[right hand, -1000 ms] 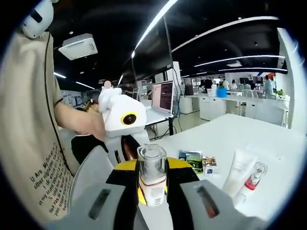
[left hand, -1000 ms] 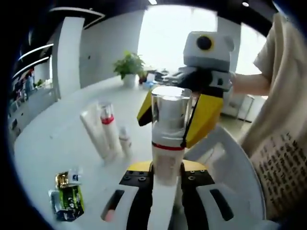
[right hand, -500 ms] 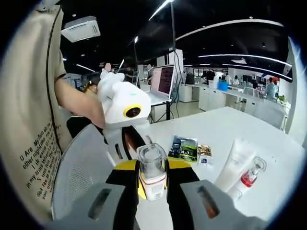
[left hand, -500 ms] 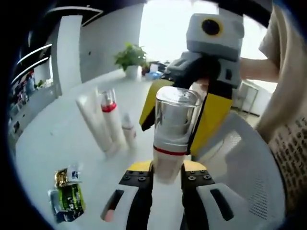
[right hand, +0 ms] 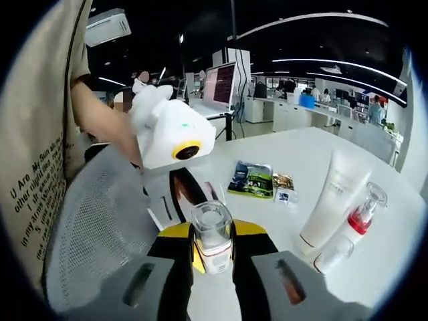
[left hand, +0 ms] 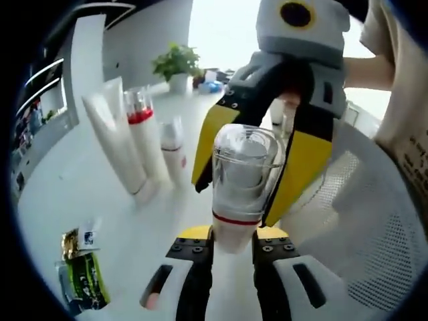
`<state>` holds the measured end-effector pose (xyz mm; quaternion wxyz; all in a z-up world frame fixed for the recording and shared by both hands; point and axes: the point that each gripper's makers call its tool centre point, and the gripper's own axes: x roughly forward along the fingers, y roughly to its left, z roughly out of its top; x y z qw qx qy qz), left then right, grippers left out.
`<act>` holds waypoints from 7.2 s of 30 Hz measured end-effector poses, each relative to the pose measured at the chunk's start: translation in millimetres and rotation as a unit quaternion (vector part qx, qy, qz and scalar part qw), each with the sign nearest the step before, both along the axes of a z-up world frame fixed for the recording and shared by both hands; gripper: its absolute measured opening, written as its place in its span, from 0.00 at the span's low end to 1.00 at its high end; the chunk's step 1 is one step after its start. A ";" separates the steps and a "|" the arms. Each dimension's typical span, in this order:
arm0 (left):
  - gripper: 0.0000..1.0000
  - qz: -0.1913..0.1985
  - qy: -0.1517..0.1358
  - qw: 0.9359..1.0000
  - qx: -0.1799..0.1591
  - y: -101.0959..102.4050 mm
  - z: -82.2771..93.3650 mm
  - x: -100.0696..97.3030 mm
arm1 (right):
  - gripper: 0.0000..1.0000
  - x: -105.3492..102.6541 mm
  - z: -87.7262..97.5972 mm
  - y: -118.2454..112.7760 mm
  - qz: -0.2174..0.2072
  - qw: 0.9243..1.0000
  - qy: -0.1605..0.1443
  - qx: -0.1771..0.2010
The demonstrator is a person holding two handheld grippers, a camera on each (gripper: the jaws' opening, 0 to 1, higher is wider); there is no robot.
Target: Arrange the skincare products in the storage area until every visible bottle or jar stands upright without overlapping.
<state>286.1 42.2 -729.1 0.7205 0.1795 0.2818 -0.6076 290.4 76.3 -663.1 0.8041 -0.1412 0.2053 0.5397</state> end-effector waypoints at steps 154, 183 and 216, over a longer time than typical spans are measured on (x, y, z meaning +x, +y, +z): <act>0.67 0.099 0.035 0.994 0.012 9.8 -3.0 48.8 | 0.91 3.8 -27.8 -74.9 -0.224 0.971 0.073 0.040; 0.83 0.228 0.078 0.970 -0.012 91.2 13.4 3.2 | 0.97 -4.8 -10.4 -72.7 -0.234 0.970 0.055 0.042; 0.84 0.327 0.073 0.942 -0.024 155.8 26.0 -16.9 | 0.97 -21.1 -2.4 -44.8 -0.204 0.978 0.038 0.032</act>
